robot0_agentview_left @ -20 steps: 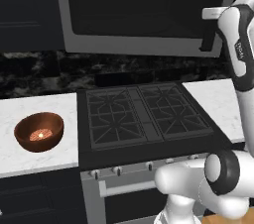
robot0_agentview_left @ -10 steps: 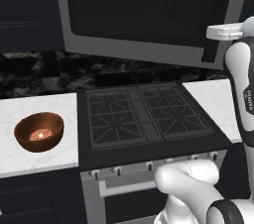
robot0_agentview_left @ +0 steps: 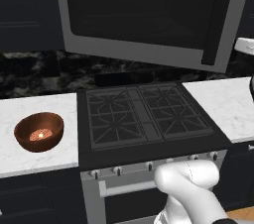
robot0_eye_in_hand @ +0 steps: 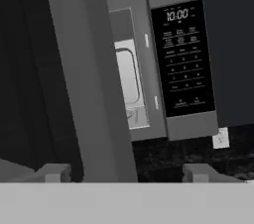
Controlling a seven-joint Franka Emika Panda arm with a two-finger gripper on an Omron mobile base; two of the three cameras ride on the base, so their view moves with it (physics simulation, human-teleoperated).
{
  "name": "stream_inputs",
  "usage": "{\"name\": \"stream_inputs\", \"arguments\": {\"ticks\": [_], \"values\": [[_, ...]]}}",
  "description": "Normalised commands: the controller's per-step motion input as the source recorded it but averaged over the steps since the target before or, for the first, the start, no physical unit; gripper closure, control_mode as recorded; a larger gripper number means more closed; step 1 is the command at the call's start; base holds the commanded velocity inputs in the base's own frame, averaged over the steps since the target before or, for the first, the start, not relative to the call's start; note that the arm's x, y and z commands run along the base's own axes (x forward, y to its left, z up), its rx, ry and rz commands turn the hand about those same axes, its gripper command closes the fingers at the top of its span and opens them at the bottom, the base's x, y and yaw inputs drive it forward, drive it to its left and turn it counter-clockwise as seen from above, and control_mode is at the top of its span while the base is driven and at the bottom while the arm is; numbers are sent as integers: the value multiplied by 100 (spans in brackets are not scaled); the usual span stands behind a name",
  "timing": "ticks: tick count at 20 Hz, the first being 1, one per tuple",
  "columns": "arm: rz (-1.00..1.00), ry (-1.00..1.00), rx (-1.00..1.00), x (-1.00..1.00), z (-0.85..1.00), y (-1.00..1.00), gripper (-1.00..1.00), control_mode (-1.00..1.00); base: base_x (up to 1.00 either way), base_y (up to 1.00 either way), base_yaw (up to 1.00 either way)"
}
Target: Open the microwave, place the bowl with waffle inside the microwave, then close the microwave door and turn it on.
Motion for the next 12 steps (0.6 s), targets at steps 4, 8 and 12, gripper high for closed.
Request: {"name": "stream_inputs", "arguments": {"ticks": [4,8,12], "values": [[4,23,17,29,8,-97,-100,-100,0,0,0],[14,14,24,47,-9,-92,-100,-100,0,0,0],[3,17,29,74,0,-46,-100,-100,0,0,0]]}}
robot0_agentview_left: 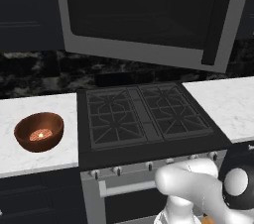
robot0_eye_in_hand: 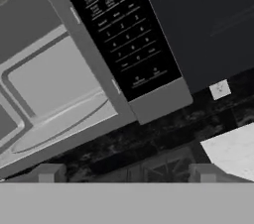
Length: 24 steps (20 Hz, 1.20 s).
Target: Open the microwave, place the bowl with waffle inside the microwave, then close the microwave door and turn it on.
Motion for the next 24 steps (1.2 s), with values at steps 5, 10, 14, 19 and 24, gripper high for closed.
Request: {"name": "stream_inputs", "arguments": {"ticks": [5,10,14,19,24], "values": [[0,11,26,85,-10,4,-100,-100,0,0,0],[6,2,37,50,-28,0,-100,-100,0,0,0],[7,0,31,16,-28,14,-100,-100,0,0,0],[18,1,23,36,-20,0,-100,-100,0,0,0],[17,0,23,67,-16,25,-100,-100,0,0,0]]}}
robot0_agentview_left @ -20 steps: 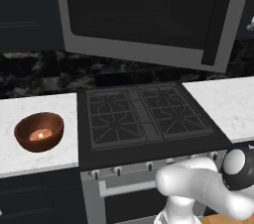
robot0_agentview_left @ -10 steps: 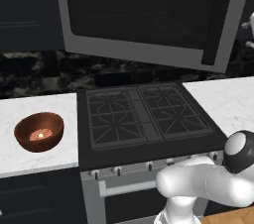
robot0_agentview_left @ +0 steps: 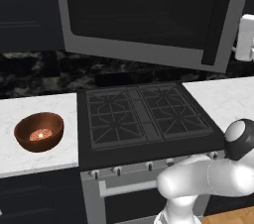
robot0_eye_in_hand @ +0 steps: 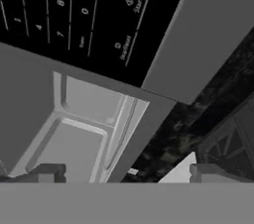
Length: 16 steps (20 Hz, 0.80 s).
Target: Open the microwave, place the bowl with waffle inside the microwave, then close the microwave door and turn it on.
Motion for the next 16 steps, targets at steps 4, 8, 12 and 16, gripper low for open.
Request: {"name": "stream_inputs", "arguments": {"ticks": [4,8,12,16], "values": [[23,0,24,45,-2,-3,-100,-100,0,0,0],[19,0,6,47,0,0,-100,-100,0,0,0],[17,0,7,43,0,1,-100,-100,0,0,0],[16,0,4,25,0,2,-100,-100,0,0,0]]}}
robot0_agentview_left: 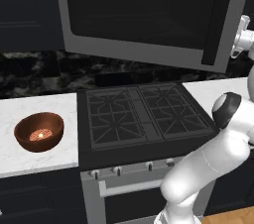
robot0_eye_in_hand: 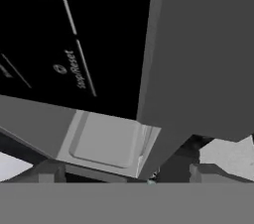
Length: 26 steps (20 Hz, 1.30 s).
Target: Open the microwave, place the bowl with waffle inside the microwave, then close the microwave door and turn it on.
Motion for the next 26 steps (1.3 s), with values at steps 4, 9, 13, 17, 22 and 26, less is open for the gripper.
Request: {"name": "stream_inputs", "arguments": {"ticks": [4,9,13,17,22,26], "values": [[14,0,0,-5,0,24,-100,-100,0,0,0],[18,0,0,-58,0,61,-100,-100,0,0,0],[20,0,0,-80,1,69,-100,-100,0,0,0],[20,-4,0,-100,9,58,-100,-100,0,0,0],[13,-8,0,-100,3,60,-100,-100,0,0,0],[1,-4,0,-100,8,68,-100,-100,0,0,0]]}}
